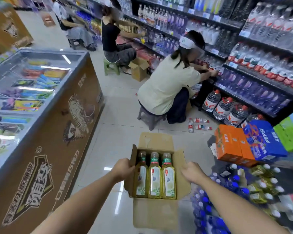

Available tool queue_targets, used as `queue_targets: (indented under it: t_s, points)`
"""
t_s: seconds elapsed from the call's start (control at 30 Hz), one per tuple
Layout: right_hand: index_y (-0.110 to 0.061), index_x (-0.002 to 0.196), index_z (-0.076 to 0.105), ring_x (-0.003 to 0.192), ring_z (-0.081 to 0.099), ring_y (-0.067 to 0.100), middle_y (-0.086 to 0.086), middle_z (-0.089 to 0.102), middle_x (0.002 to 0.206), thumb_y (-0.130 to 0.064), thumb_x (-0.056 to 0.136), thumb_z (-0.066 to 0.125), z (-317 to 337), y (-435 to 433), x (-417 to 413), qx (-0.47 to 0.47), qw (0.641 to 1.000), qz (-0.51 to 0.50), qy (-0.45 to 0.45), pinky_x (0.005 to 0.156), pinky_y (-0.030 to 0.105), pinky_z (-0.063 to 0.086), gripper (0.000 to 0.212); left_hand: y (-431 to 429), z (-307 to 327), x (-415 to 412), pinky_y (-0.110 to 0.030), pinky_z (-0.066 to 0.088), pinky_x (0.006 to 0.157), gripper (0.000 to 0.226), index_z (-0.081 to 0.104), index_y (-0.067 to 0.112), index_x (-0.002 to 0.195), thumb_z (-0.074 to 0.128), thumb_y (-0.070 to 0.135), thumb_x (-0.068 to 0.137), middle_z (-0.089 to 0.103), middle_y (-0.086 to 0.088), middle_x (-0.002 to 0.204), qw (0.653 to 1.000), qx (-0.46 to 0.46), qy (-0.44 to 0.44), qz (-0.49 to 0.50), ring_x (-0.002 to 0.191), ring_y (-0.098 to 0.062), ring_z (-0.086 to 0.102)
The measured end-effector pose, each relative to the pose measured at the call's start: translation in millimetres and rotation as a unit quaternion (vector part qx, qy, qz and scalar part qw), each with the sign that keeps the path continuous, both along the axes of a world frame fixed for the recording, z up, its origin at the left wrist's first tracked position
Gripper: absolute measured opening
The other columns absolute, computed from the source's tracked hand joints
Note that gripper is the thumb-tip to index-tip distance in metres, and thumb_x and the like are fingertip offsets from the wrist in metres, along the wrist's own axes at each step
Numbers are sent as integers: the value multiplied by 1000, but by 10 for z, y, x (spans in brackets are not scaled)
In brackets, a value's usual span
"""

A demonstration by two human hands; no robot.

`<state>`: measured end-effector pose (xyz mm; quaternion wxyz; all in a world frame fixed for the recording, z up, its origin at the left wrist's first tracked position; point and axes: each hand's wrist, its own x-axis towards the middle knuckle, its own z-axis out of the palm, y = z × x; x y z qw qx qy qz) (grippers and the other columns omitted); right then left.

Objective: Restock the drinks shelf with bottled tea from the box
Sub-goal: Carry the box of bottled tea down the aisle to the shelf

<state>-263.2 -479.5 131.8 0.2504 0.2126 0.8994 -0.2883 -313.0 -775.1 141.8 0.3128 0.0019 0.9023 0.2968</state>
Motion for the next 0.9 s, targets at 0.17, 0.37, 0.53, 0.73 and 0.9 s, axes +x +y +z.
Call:
queue_targets:
  t_s: [0.17, 0.37, 0.53, 0.73, 0.9]
  points:
    - [-10, 73, 67, 69, 64, 20, 5, 68, 76, -23, 86, 57, -75, -698, -1031, -35, 998, 53, -1, 50, 23, 43, 21, -756, -42, -680, -22, 49, 56, 28, 65, 15, 74, 58, 36, 92, 67, 3, 73, 998, -22, -7, 62, 68, -11, 66]
    - [-16, 79, 69, 73, 64, 16, 2, 69, 83, -31, 87, 56, -168, -1295, -2476, -40, 990, 133, -2, 59, 24, 47, 21, -1357, 6, -1642, -26, 53, 62, 28, 68, 10, 84, 54, 33, 92, 68, -2, 82, 995, -48, -6, 92, 75, -15, 67]
    - [-17, 74, 64, 67, 60, 15, 3, 67, 79, -31, 87, 52, -85, -1707, -3744, -19, 974, 224, -11, 50, 24, 38, 23, -1660, 95, -2518, -22, 49, 56, 33, 60, 13, 68, 55, 33, 94, 64, -1, 74, 986, -47, -16, 158, 70, -13, 63]
    - [-21, 85, 66, 73, 63, 19, 1, 71, 87, -48, 82, 46, -142, -2054, -5176, 6, 955, 298, 0, 59, 28, 47, 34, -2002, 147, -3706, -25, 49, 58, 32, 58, 17, 67, 56, 35, 94, 66, -3, 80, 983, -55, -13, 177, 74, -15, 64]
    - [-16, 79, 63, 74, 62, 19, 4, 70, 87, -36, 88, 53, -43, -2457, -6470, 18, 955, 296, 0, 59, 26, 45, 25, -2365, 50, -5027, -19, 37, 47, 39, 50, 17, 58, 56, 29, 94, 54, 5, 62, 984, -72, -10, 161, 65, -14, 57]
